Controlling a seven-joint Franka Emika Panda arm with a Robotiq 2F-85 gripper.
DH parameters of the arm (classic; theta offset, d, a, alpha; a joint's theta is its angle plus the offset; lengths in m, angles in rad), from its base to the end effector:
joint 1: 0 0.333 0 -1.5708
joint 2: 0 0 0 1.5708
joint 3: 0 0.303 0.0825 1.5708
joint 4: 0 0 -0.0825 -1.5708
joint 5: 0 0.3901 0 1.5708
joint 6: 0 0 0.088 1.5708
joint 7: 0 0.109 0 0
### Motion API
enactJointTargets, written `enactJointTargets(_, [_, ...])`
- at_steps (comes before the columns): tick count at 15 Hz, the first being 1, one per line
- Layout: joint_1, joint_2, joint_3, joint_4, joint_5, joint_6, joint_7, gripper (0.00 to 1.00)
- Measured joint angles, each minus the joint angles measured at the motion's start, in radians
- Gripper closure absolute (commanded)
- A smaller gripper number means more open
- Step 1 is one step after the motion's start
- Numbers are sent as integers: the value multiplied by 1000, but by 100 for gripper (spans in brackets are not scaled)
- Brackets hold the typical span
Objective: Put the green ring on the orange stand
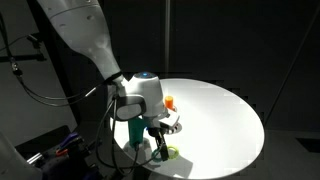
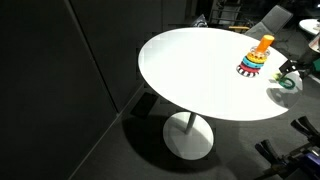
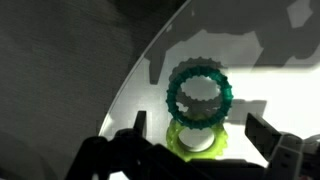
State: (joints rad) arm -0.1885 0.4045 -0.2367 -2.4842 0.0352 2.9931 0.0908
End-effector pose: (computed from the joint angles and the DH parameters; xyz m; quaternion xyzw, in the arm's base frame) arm 0.4264 -0.2070 0.1287 0.9630 -0.2597 0.0506 0.0511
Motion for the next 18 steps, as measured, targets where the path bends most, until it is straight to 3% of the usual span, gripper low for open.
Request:
enactJointTargets(12, [-12,66,8,35,3,6,0,0])
enactJointTargets(13, [-14,66,11,36,5,6,0,9])
enactJointTargets(14, [-16,67,13,36,8,6,0,27])
enactJointTargets(17, [-24,68,22,36,17,6,0,53])
enactJointTargets(18, [-25,68,23,36,19,6,0,56])
